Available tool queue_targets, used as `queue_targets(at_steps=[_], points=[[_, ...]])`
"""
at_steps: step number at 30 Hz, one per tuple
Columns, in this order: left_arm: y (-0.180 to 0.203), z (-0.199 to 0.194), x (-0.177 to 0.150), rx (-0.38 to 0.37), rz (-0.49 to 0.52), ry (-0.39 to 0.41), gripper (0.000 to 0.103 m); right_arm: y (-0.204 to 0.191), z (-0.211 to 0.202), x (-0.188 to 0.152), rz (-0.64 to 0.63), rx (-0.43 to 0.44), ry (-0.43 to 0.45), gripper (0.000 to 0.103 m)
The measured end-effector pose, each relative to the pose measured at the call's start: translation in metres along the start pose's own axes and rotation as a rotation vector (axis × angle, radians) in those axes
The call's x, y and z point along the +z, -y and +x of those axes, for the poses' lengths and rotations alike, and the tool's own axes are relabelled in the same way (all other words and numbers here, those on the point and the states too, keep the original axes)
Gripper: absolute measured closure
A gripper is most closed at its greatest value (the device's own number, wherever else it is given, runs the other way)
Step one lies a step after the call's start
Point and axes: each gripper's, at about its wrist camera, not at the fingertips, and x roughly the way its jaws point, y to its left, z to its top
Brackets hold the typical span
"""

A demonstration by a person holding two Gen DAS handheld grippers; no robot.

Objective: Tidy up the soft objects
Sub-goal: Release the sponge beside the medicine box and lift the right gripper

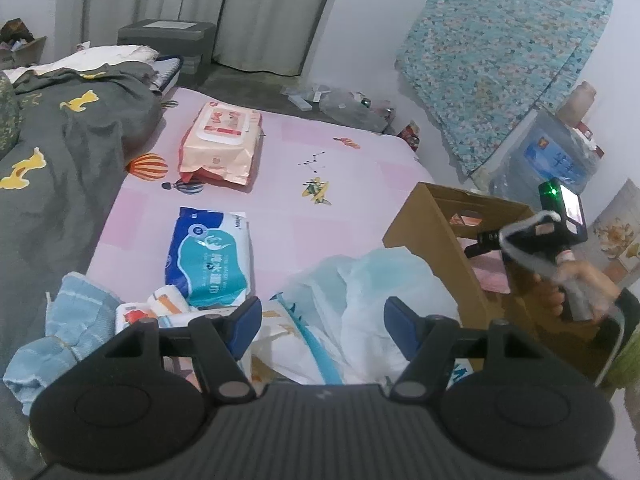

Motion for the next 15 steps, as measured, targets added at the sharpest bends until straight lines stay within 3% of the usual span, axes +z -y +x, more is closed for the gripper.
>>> queue_targets(at_steps=[3,6,9,12,15], points=[[-0.002,-0.002,0.001,0.001,-0.008,0.005,0.034,-0.012,-0.003,0.002,-0.149,0.001,0.023,0.028],[-0.002,-0.004,0.0,-0.002,-0.005,0.01,0.033,-0.01,-0.01,0.001,-0.193,0.099,0.041,0.034],[-0.002,-0.006,-0.001,-0.003,0.001,0.009,0.033,-0.015,-0.012,-0.008,-0.278,0.132,0.068,0.033],[-0.003,-0.006,-0.001,-0.003,-0.002,0.009,0.033,-0.016,-0.021,-0.019,-0.31,0.095,0.072,0.028],[-0.004,-0.007,-0.002,-0.003,-0.007,0.011,0.033,-0.006,-0.03,-0.019,-0.266,0.064,0.106,0.028]])
